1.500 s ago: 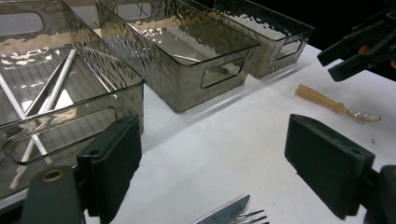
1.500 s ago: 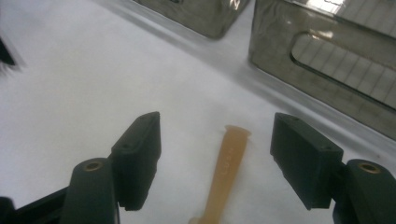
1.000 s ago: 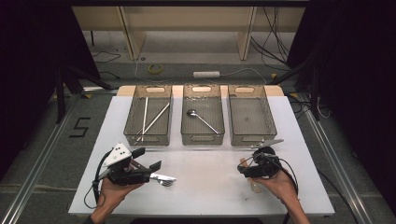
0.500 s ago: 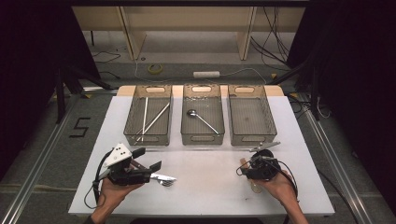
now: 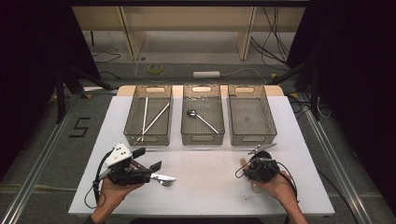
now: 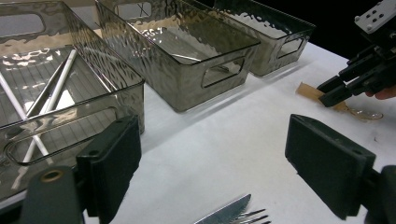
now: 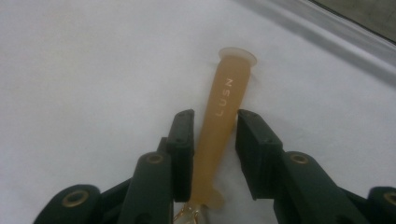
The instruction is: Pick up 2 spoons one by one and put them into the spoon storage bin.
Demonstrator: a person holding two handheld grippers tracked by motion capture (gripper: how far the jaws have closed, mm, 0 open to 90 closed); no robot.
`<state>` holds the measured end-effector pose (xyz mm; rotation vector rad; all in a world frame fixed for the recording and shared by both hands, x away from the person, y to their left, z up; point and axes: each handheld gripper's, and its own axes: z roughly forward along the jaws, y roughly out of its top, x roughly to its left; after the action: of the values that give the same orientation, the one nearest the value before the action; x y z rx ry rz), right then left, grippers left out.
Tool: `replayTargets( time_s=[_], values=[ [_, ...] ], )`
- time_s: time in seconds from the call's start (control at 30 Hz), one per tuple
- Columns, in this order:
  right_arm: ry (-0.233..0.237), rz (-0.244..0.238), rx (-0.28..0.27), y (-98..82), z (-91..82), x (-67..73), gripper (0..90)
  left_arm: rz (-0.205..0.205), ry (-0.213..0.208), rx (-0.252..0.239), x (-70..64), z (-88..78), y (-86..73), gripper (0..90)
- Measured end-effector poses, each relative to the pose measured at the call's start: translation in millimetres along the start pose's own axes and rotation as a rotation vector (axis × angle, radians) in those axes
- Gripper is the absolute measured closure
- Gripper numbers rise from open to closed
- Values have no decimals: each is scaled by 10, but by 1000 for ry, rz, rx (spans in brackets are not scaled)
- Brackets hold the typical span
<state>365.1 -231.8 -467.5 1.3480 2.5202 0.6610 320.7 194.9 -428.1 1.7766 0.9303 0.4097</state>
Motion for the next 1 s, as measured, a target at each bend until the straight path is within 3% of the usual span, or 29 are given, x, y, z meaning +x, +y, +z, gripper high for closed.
replayTargets(
  time_s=[0.43, 0.77, 1.0],
  values=[
    [-22, -7, 4, 5, 8, 19, 740, 2, 3, 3, 0, 9, 0, 179],
    [-2, -10, 7, 13, -6, -5, 771, 6, 3, 5, -2, 12, 3, 179],
    [17, -10, -32, 35, -72, -11, 773, 7, 5, 4, -1, 10, 2, 179]
  ],
)
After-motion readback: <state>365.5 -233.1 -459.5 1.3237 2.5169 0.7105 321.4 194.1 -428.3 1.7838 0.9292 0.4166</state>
